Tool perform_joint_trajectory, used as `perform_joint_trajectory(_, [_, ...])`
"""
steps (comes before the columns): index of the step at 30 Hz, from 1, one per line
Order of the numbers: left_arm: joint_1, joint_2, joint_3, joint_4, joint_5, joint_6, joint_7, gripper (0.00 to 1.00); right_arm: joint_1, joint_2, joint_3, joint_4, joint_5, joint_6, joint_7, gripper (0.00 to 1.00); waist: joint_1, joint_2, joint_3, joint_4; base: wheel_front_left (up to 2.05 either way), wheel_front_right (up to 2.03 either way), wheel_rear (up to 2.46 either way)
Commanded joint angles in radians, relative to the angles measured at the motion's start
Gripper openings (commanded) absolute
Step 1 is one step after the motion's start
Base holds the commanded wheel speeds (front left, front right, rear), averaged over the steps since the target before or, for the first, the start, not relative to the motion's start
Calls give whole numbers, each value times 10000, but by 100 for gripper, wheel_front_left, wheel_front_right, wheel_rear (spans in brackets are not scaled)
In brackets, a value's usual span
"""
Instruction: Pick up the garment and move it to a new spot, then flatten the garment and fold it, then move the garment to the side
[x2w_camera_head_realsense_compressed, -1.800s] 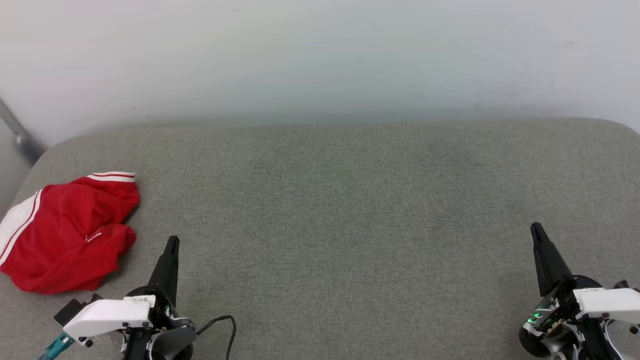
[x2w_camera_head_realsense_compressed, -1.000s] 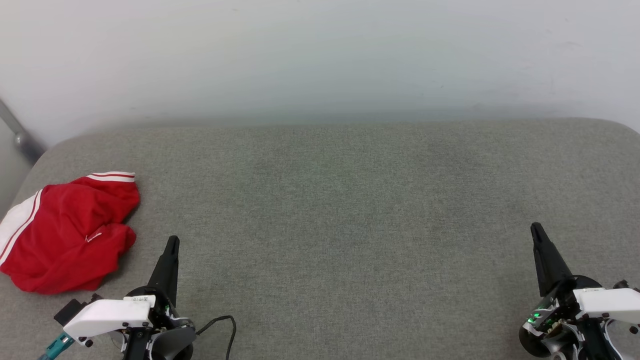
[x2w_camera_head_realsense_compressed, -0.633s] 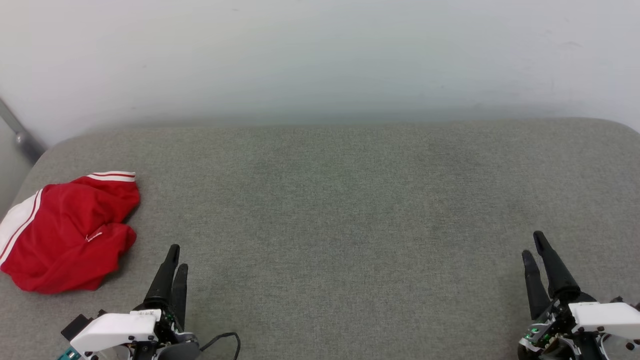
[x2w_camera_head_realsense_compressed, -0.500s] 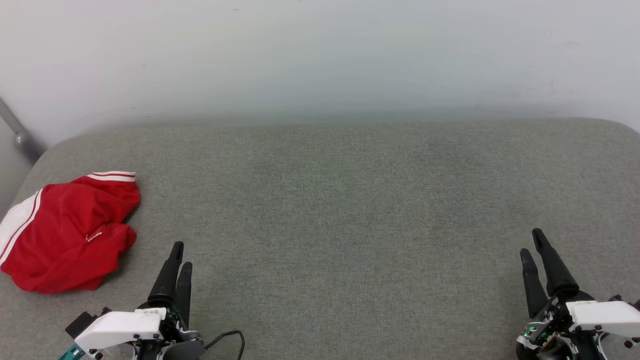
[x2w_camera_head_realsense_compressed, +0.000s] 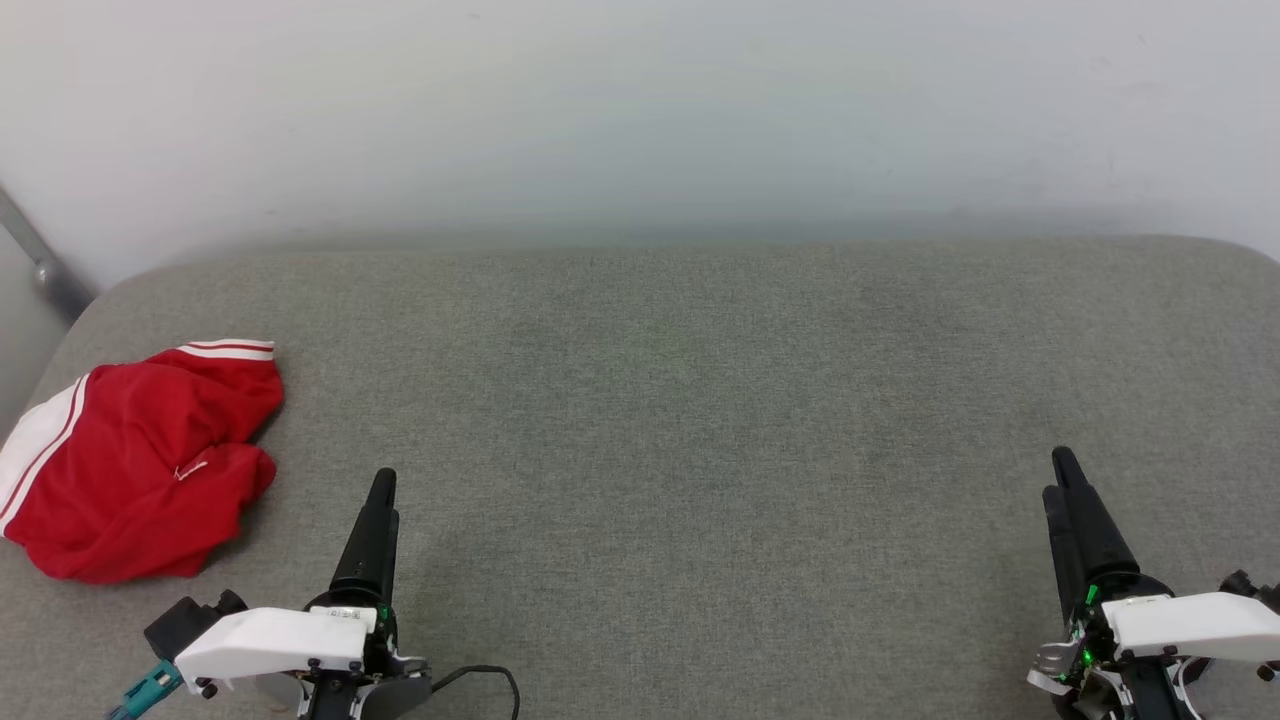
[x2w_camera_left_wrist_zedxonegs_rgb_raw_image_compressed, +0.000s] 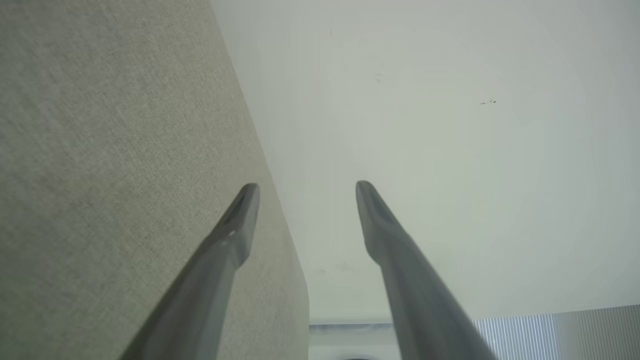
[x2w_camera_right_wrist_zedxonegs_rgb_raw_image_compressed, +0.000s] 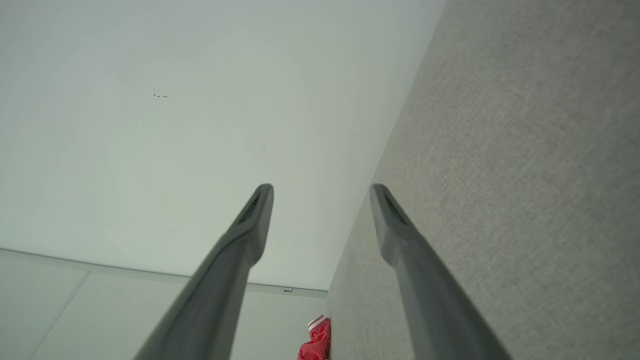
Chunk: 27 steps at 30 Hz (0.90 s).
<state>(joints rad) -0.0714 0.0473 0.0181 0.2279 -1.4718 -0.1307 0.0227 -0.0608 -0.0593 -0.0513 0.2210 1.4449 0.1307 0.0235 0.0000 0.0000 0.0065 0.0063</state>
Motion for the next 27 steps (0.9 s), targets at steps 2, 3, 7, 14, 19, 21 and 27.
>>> perform_joint_trajectory(2, [-320, 24, 6, -233, 807, -5, -144, 100, -131, -84, 17, -306, -726, 2, -158, 100, 0, 0, 8, 13, 0, 0, 0])
perform_joint_trajectory(3, [-326, 21, 5, -258, 1068, -5, -186, 100, -124, -77, 18, -345, -978, 2, -199, 100, 0, 0, 11, 16, 0, 0, 0])
perform_joint_trajectory(7, [-350, 20, -15, -422, 1897, 53, -350, 100, -98, -56, 64, -459, -2006, 2, -364, 100, 0, 0, 32, 22, 0, 0, 0])
perform_joint_trajectory(14, [-372, 21, -263, -724, 3636, 269, -619, 100, -145, 6, 122, -602, -3730, 2, -506, 100, 0, 0, 78, 17, 0, 0, 0])
perform_joint_trajectory(19, [-381, 23, -445, -757, 4886, 398, -801, 100, -96, 46, 141, -785, -4926, 1, -465, 100, 0, 0, 100, 29, 0, 0, 0])
perform_joint_trajectory(21, [-378, 23, -493, -742, 5355, 441, -868, 100, -74, 58, 160, -884, -5360, 1, -431, 100, 0, 0, 111, 32, 0, 0, 0])
perform_joint_trajectory(27, [-343, 98, -579, -712, 6435, 583, -1036, 100, 13, 75, 197, -1140, -6337, 1, -310, 100, 0, 0, 113, 44, 0, 0, 0])
